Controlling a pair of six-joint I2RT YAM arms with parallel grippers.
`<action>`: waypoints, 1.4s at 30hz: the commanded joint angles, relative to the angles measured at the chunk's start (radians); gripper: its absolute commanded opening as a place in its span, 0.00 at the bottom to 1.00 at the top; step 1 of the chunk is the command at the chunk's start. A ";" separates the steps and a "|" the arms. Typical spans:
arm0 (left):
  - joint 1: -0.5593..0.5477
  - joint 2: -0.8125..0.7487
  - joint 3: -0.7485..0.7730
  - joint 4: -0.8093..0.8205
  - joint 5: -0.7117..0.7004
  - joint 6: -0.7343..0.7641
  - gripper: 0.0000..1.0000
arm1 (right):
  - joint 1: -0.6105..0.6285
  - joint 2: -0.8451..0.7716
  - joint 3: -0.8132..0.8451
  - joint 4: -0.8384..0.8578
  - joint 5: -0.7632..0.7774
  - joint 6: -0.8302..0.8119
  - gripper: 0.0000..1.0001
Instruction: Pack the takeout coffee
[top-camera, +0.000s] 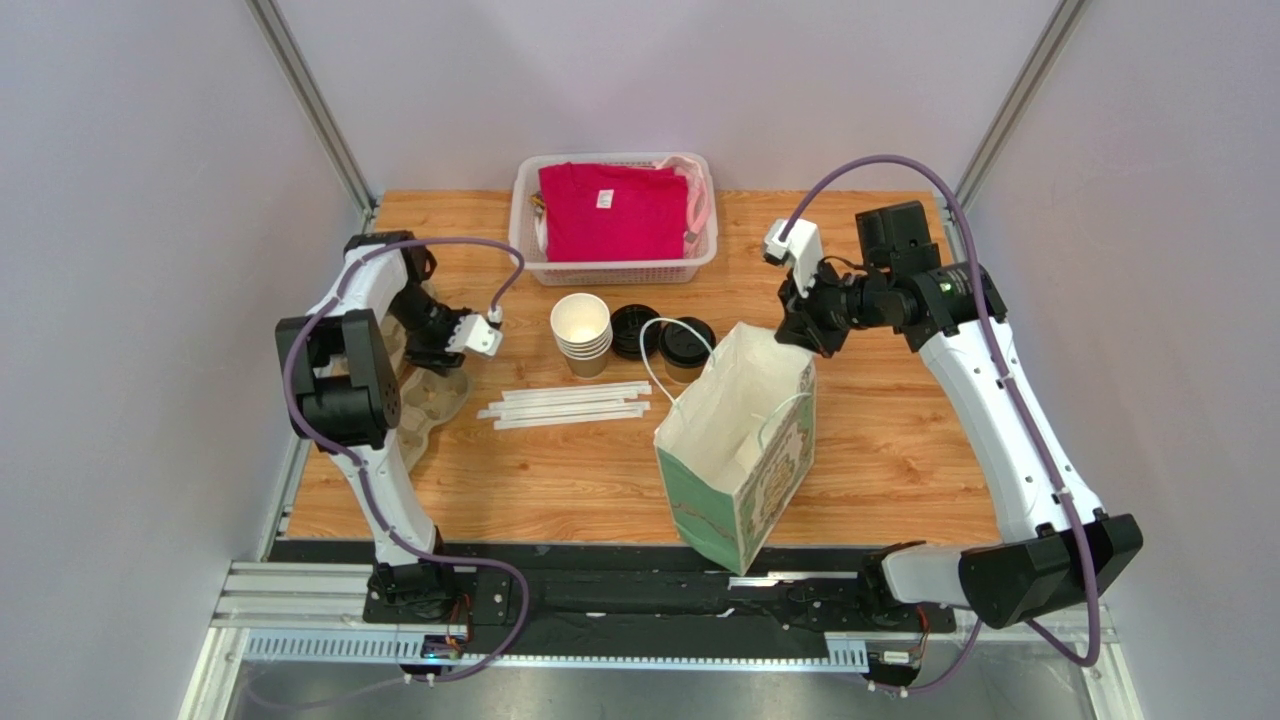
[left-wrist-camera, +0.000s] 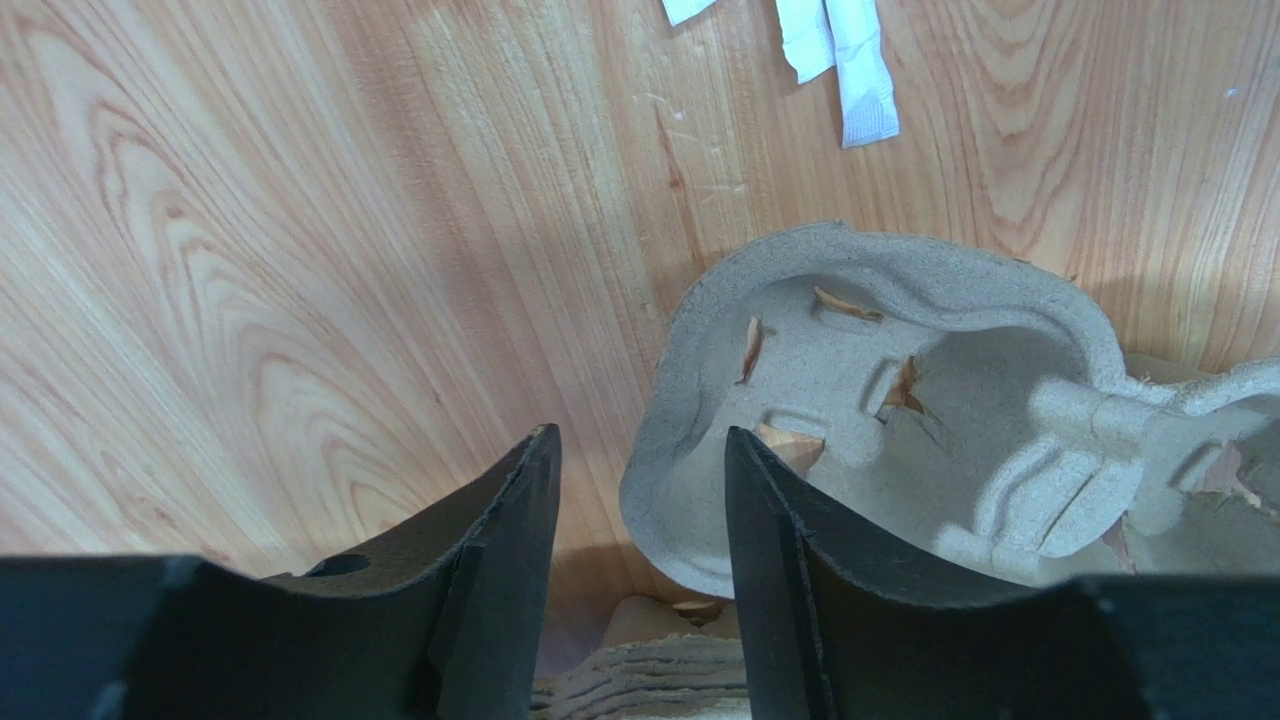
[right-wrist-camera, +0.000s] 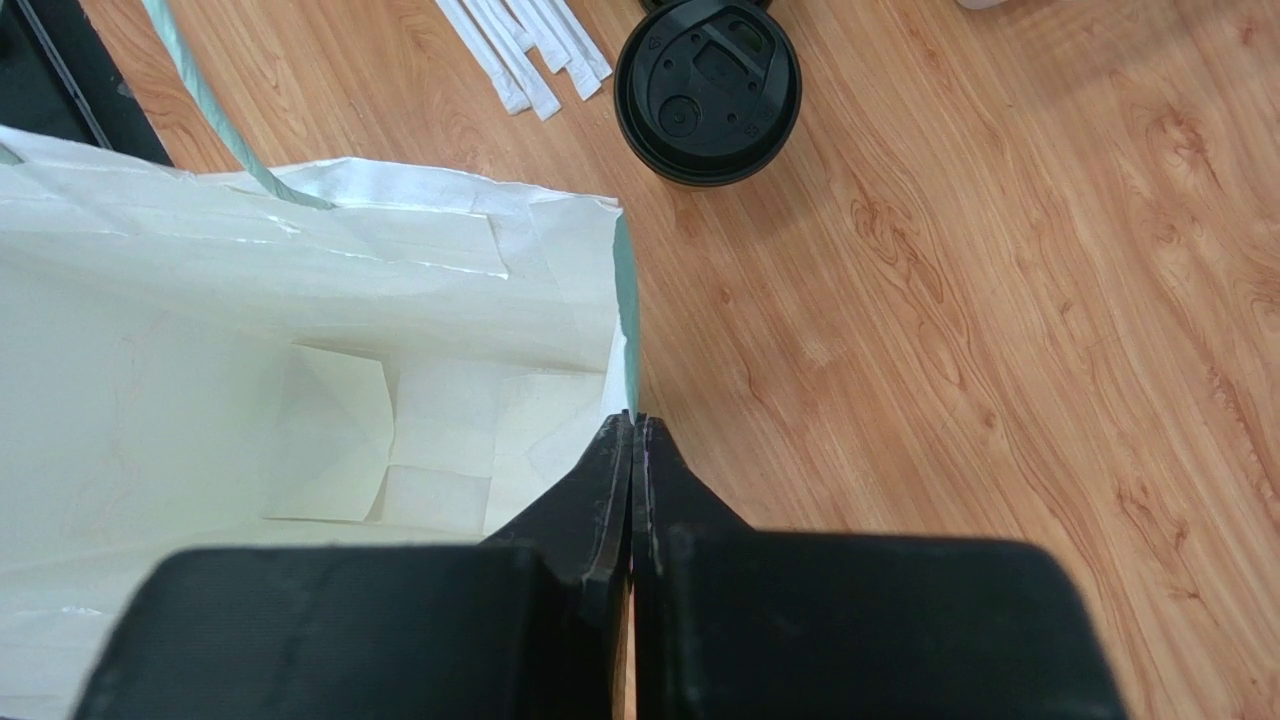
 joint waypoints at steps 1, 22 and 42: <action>0.004 0.008 0.009 -0.007 0.018 0.052 0.48 | 0.006 0.017 0.048 -0.006 0.003 0.005 0.00; -0.006 0.009 0.009 -0.061 0.009 0.020 0.43 | 0.005 0.011 0.058 -0.011 0.028 -0.014 0.00; -0.011 -0.265 0.219 -0.251 0.162 -0.486 0.00 | 0.005 -0.024 0.088 0.055 0.086 0.012 0.00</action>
